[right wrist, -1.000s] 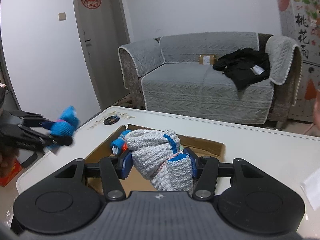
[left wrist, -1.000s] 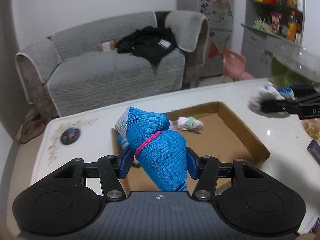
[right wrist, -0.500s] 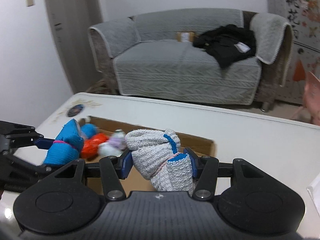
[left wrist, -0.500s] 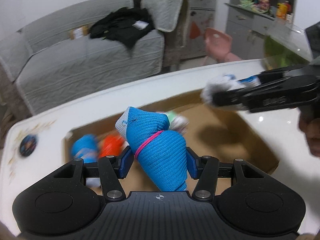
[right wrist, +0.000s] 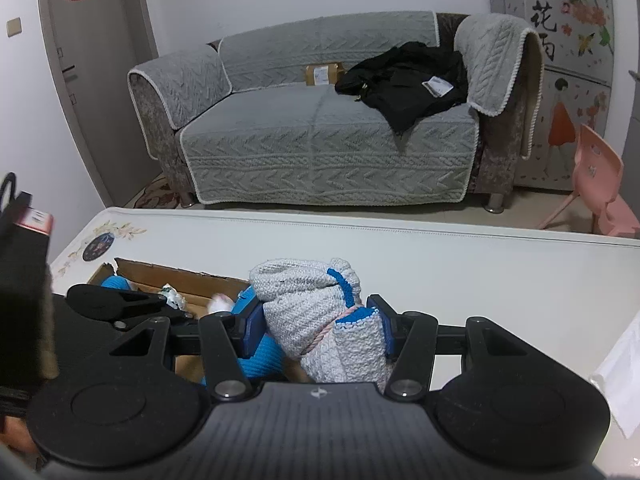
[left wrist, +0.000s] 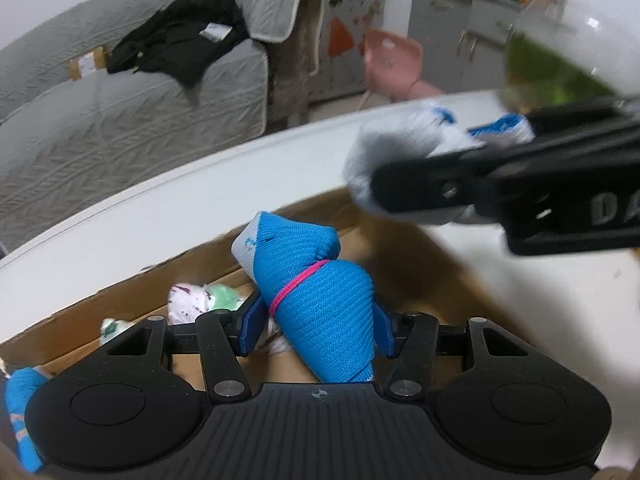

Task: Organize objects
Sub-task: 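Carry the blue plush and grey sock roll into the tray and release both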

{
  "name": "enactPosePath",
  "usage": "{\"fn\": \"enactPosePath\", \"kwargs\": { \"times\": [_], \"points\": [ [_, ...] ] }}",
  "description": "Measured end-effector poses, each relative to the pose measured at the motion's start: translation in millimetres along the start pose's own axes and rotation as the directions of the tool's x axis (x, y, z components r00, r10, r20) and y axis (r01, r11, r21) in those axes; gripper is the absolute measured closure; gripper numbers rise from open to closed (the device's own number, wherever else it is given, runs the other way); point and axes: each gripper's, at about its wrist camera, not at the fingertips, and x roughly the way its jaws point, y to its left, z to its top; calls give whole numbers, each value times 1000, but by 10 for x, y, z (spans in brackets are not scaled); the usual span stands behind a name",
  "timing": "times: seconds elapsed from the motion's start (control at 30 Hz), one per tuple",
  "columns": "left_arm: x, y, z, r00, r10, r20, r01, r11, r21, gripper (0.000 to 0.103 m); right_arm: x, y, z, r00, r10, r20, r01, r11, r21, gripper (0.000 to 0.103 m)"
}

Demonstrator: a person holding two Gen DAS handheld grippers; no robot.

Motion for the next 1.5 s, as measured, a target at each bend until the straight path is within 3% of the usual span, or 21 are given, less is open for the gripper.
{"fn": "enactPosePath", "kwargs": {
  "times": [0.23,0.47,0.9,1.03,1.1,1.37,1.5],
  "points": [
    [-31,189,-48,997,65,-37,-65,998,8,42,228,145,-9,999,17,-42,-17,1000,-17,53],
    [34,81,-45,993,104,-58,-100,993,61,41,374,236,-64,996,-13,-85,9,999,-41,53],
    [60,146,-4,991,92,-92,-91,996,21,38,437,266,-103,990,-50,-129,44,998,-47,42],
    [19,171,-7,990,87,-109,-89,996,-14,26,408,279,-81,988,-49,-148,40,997,-63,37],
    [-40,170,-19,990,81,-116,-86,996,-37,17,388,285,-60,987,-48,-151,38,997,-71,27],
    [-238,186,-52,983,69,-168,-93,985,-142,8,259,369,-55,981,-47,-188,28,994,-104,16],
    [-351,163,-150,982,75,-173,-101,984,-146,8,183,390,-64,982,-46,-185,26,994,-109,14]
  ]
}}
